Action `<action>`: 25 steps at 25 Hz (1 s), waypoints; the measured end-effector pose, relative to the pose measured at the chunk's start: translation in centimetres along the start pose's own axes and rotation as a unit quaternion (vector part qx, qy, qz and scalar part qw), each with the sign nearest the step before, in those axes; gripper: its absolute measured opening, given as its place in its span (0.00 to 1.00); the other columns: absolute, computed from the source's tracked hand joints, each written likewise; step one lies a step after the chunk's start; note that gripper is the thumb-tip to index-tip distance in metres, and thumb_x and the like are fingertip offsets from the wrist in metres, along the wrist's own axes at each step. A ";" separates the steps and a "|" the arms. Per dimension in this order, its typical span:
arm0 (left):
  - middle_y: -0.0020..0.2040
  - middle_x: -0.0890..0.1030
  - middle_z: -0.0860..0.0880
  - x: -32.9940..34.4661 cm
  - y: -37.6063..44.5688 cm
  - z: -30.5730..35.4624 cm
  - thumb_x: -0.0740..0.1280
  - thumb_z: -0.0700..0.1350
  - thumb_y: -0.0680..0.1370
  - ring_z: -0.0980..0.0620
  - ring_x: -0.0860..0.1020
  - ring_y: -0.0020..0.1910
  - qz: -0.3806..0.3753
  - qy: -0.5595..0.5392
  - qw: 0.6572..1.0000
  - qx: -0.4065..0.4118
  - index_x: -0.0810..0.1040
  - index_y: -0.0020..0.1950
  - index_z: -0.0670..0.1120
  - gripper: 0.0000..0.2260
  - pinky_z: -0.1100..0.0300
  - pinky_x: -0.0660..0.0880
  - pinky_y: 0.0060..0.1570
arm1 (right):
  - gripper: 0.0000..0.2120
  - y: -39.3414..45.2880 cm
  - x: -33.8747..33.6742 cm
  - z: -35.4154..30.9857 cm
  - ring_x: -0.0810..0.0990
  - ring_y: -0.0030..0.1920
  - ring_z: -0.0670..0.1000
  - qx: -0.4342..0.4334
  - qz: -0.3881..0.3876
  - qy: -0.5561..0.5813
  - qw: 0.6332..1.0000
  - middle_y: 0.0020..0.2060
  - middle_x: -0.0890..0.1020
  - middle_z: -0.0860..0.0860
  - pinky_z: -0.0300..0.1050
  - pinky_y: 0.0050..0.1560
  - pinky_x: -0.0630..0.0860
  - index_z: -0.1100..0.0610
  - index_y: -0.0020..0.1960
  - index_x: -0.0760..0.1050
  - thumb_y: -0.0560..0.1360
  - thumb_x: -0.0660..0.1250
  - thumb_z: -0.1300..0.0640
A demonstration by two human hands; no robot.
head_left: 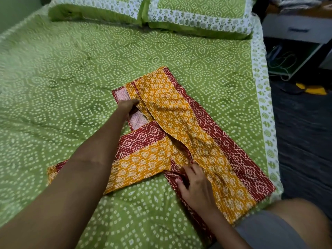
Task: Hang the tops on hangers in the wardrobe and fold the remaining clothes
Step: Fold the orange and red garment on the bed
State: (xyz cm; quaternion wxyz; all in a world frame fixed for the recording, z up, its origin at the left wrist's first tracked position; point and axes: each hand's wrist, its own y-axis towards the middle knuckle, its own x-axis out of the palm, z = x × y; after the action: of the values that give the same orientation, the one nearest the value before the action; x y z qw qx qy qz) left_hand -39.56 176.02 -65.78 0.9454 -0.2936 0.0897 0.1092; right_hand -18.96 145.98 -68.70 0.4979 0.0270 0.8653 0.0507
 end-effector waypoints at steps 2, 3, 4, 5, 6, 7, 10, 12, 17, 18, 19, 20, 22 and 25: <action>0.34 0.75 0.45 0.4 -0.1 -0.1 0.70 0.44 0.75 0.54 0.74 0.23 0.012 0.005 1.000 0.013 0.71 0.35 0.43 0.11 0.69 0.67 0.15 | 0.23 0.2 0.0 -0.3 0.81 0.37 0.47 0.006 -0.002 -0.046 0.999 0.44 0.81 0.53 0.33 0.32 0.77 0.57 0.49 0.79 0.59 0.80 0.48; 0.34 0.75 0.45 0.7 -0.2 -0.2 0.70 0.43 0.75 0.54 0.74 0.22 0.030 -0.001 0.999 0.037 0.71 0.34 0.44 0.12 0.68 0.68 0.16 | 0.22 0.2 0.0 -0.4 0.81 0.34 0.46 -0.007 0.001 -0.057 0.998 0.41 0.81 0.52 0.31 0.32 0.75 0.57 0.46 0.80 0.56 0.81 0.50; 0.33 0.74 0.45 1.0 -0.1 -0.3 0.70 0.42 0.75 0.54 0.74 0.23 0.055 -0.004 0.996 0.071 0.70 0.33 0.44 0.13 0.67 0.70 0.18 | 0.19 0.2 -0.1 -0.4 0.80 0.31 0.45 -0.022 0.003 -0.047 0.999 0.37 0.81 0.50 0.28 0.32 0.73 0.57 0.43 0.80 0.56 0.82 0.54; 0.32 0.74 0.46 1.0 0.0 -0.5 0.69 0.42 0.75 0.53 0.74 0.26 0.083 -0.006 0.991 0.106 0.70 0.32 0.45 0.14 0.64 0.72 0.22 | 0.16 0.2 -0.3 -0.2 0.79 0.29 0.44 -0.037 0.007 -0.017 0.999 0.35 0.81 0.49 0.26 0.32 0.71 0.58 0.41 0.80 0.57 0.82 0.59; 0.32 0.73 0.48 0.8 0.1 -0.9 0.69 0.42 0.75 0.51 0.73 0.29 0.113 -0.005 0.984 0.135 0.70 0.32 0.45 0.14 0.61 0.73 0.27 | 0.15 0.1 -0.3 0.3 0.79 0.30 0.43 -0.051 0.008 0.017 0.999 0.35 0.81 0.49 0.25 0.35 0.70 0.59 0.42 0.80 0.59 0.81 0.62; 0.32 0.73 0.49 0.2 0.4 -1.5 0.69 0.43 0.76 0.51 0.73 0.32 0.140 -0.007 0.979 0.147 0.72 0.33 0.45 0.12 0.59 0.74 0.31 | 0.14 0.0 -0.4 0.9 0.79 0.32 0.43 -0.058 0.003 0.032 0.998 0.37 0.81 0.50 0.25 0.38 0.70 0.60 0.45 0.80 0.62 0.79 0.64; 0.33 0.74 0.47 -1.4 1.1 -3.9 0.69 0.43 0.76 0.51 0.73 0.31 0.136 -0.019 0.985 0.108 0.77 0.48 0.36 0.10 0.64 0.72 0.25 | 0.13 -0.5 -0.2 1.3 0.79 0.36 0.42 -0.051 -0.022 0.030 0.998 0.42 0.82 0.49 0.25 0.37 0.70 0.58 0.49 0.79 0.66 0.76 0.63; 0.35 0.75 0.48 -1.6 1.5 -3.5 0.69 0.43 0.75 0.53 0.73 0.30 0.095 -0.016 0.992 0.085 0.76 0.56 0.36 0.14 0.66 0.71 0.24 | 0.11 -0.7 0.5 1.1 0.78 0.35 0.42 -0.046 -0.042 0.002 0.998 0.40 0.81 0.47 0.28 0.35 0.69 0.56 0.48 0.78 0.67 0.75 0.59; 0.63 0.73 0.40 -1.5 1.4 0.0 0.66 0.31 0.74 0.47 0.78 0.49 0.116 -0.044 0.980 0.153 0.63 0.71 0.45 0.27 0.55 0.80 0.43 | 0.09 -0.1 0.7 0.9 0.69 0.30 0.36 -0.030 -0.047 0.007 0.998 0.34 0.78 0.41 0.25 0.33 0.63 0.51 0.45 0.74 0.70 0.58 0.50; 0.60 0.76 0.40 -1.6 1.5 -0.4 0.62 0.30 0.76 0.50 0.78 0.43 0.135 -0.026 0.976 0.170 0.66 0.70 0.44 0.23 0.61 0.78 0.35 | 0.11 -0.2 0.8 1.0 0.71 0.30 0.35 -0.032 -0.046 0.009 0.998 0.35 0.79 0.41 0.23 0.34 0.63 0.51 0.46 0.75 0.70 0.57 0.50; 0.57 0.78 0.41 -1.8 1.8 -1.1 0.59 0.30 0.77 0.54 0.77 0.37 0.146 -0.003 0.975 0.168 0.70 0.67 0.42 0.19 0.67 0.75 0.28 | 0.12 -0.2 0.8 1.1 0.73 0.31 0.36 -0.032 -0.048 0.011 0.998 0.36 0.80 0.41 0.23 0.36 0.63 0.51 0.46 0.77 0.70 0.57 0.50; 0.55 0.79 0.43 -1.9 2.4 -1.8 0.58 0.31 0.78 0.56 0.74 0.33 0.148 0.026 0.977 0.154 0.74 0.64 0.40 0.15 0.71 0.70 0.23 | 0.13 -0.1 0.8 1.0 0.75 0.32 0.36 -0.033 -0.053 0.014 0.998 0.36 0.80 0.42 0.23 0.36 0.63 0.52 0.46 0.77 0.70 0.57 0.49; 0.50 0.80 0.45 -2.2 3.0 -2.6 0.59 0.34 0.79 0.55 0.72 0.31 0.147 0.075 0.977 0.136 0.76 0.61 0.38 0.13 0.73 0.66 0.18 | 0.13 -0.1 0.5 1.0 0.74 0.33 0.39 -0.028 -0.071 0.021 0.997 0.37 0.78 0.42 0.25 0.37 0.64 0.52 0.47 0.76 0.72 0.56 0.46; 0.35 0.72 0.48 -1.2 2.9 -1.8 0.58 0.37 0.79 0.55 0.68 0.30 0.157 0.079 0.978 0.111 0.73 0.61 0.32 0.14 0.73 0.66 0.19 | 0.16 0.5 -0.5 0.9 0.70 0.34 0.39 -0.023 -0.061 0.060 0.996 0.37 0.72 0.41 0.26 0.35 0.64 0.52 0.46 0.73 0.73 0.57 0.41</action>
State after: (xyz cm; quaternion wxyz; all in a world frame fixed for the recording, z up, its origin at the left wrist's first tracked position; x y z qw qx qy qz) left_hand -41.65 177.14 -68.49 0.9331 -0.1770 0.2206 0.2221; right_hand -17.93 146.50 -68.65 0.4480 -0.0401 0.8921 0.0417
